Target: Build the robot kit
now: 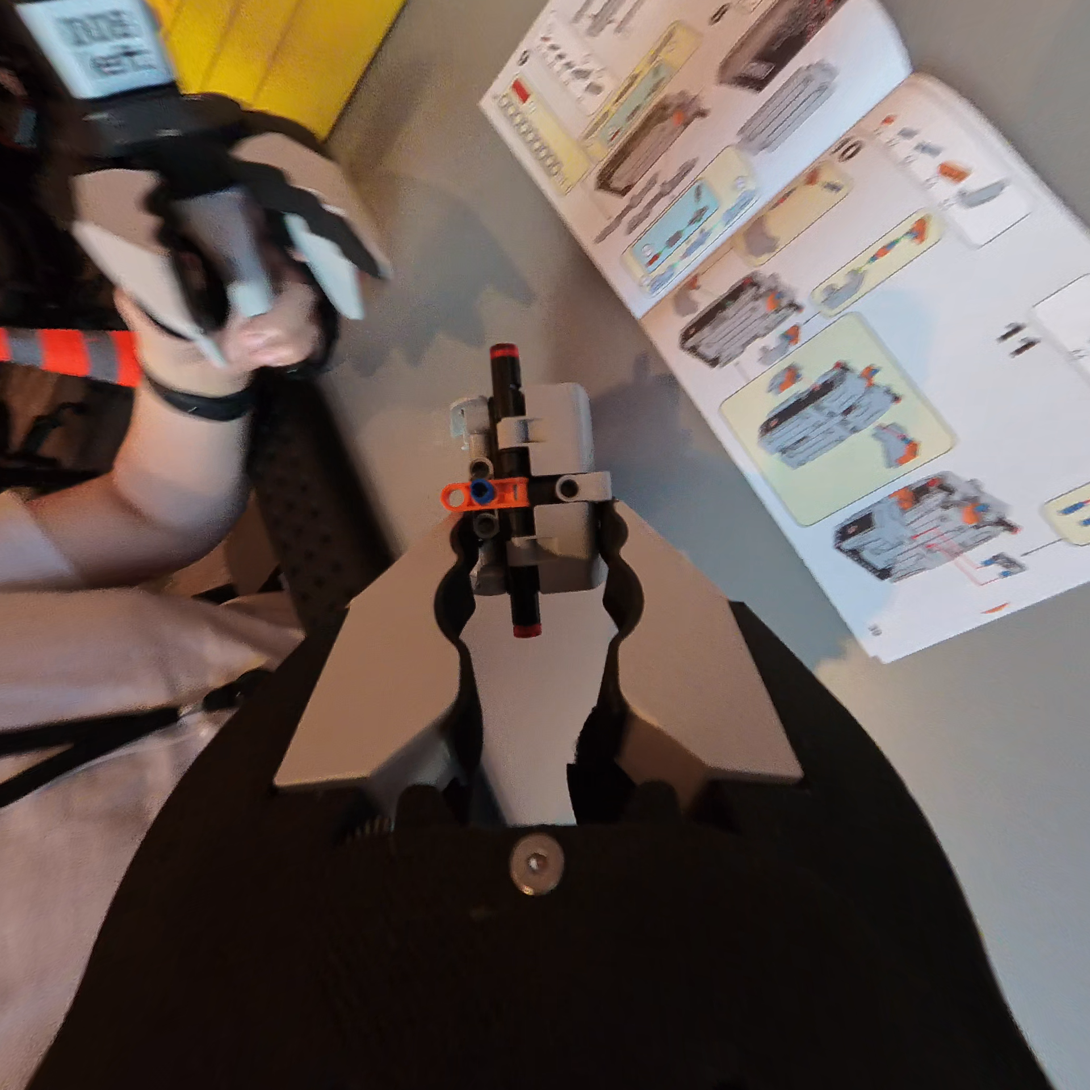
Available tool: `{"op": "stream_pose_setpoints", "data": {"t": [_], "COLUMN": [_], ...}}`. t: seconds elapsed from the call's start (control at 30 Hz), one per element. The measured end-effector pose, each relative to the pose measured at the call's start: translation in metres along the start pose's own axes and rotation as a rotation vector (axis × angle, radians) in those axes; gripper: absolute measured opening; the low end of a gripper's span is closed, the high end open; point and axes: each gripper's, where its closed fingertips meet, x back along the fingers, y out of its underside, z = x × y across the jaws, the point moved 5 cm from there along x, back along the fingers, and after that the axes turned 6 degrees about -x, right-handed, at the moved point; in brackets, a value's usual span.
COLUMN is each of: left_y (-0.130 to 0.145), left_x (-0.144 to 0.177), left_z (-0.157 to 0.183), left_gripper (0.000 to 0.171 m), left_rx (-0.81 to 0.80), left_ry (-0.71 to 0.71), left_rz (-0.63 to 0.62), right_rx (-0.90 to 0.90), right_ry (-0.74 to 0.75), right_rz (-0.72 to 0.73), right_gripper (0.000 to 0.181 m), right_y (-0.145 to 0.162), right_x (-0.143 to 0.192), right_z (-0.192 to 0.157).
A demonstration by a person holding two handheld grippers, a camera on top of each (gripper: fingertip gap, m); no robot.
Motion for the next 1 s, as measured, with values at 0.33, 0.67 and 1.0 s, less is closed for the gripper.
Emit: {"op": "stream_pose_setpoints", "data": {"t": [0.33, 0.67, 1.0], "left_y": [-0.026, 0.029, 0.027], "left_x": [0.079, 0.047, 0.055], "left_z": [0.046, 0.002, -0.045], "left_gripper": [0.060, 0.087, 0.071], "left_rx": [-0.465, -0.598, -0.588], "left_ry": [-0.438, -0.643, -0.901], "left_rz": [0.063, -0.232, -0.352], "right_rx": [0.120, 0.128, 0.187], "right_ry": [0.376, 0.353, 0.397], "right_rz": [0.015, 0.045, 0.050], "right_gripper": [0.040, 0.040, 0.040], "right_y": [-0.022, -0.062, -0.087], "right_x": [-0.029, -0.085, -0.129], "right_z": [-0.023, -0.065, -0.105]}}
